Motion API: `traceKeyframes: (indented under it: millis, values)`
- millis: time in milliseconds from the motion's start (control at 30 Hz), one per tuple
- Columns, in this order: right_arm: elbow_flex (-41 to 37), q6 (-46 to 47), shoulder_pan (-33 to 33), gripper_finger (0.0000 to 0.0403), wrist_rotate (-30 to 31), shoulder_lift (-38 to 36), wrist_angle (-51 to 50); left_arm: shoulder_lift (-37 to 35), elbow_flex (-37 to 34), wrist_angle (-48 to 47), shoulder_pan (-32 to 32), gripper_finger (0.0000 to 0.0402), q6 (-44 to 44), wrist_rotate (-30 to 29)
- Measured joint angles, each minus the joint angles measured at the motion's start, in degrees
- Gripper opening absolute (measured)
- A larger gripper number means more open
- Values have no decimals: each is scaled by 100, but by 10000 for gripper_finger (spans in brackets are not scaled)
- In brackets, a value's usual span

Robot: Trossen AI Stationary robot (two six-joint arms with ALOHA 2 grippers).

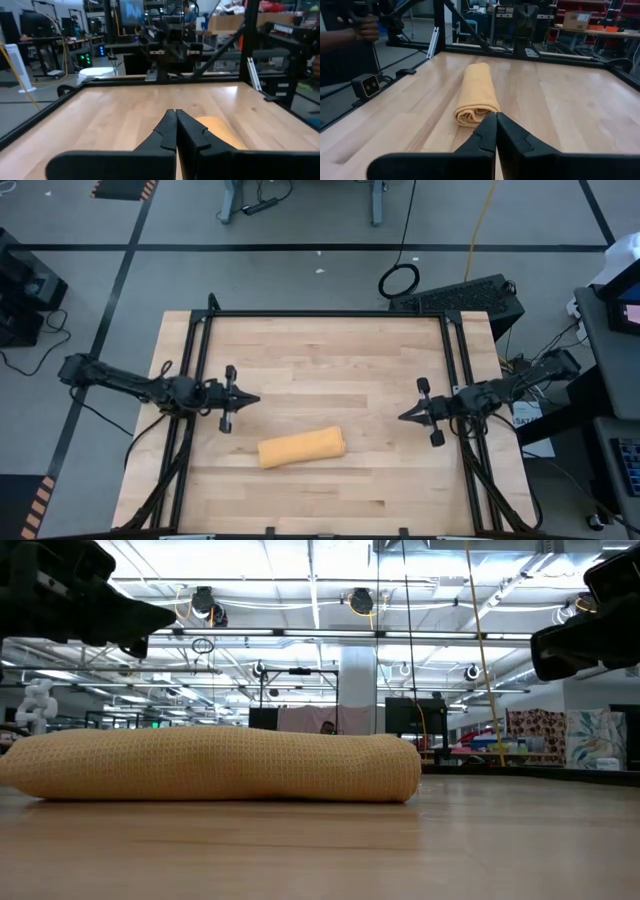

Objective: Roll towel
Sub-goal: Return to Home Position

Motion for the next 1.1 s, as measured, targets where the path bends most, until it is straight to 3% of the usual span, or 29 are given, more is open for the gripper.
traceKeyframes:
  millis: [133,367,600,867,1100]
  values:
    - [0,-219,0,0,-33,-518,-352,-668,0,-612,110,0,-24,17]
    - [0,-577,-204,0,-727,-1368,-479,-1714,-2,-1493,271,0,-133,150]
    - [2,-700,-638,0,-727,-1467,-480,-2629,-4,-2459,275,0,-338,153]
    - [2,-677,-1358,0,-946,-1462,-503,-2675,-4,-2523,281,0,-402,171]
    - [2,-603,-1496,0,-1320,-1461,-548,-2673,-5,-2535,317,0,-264,154]
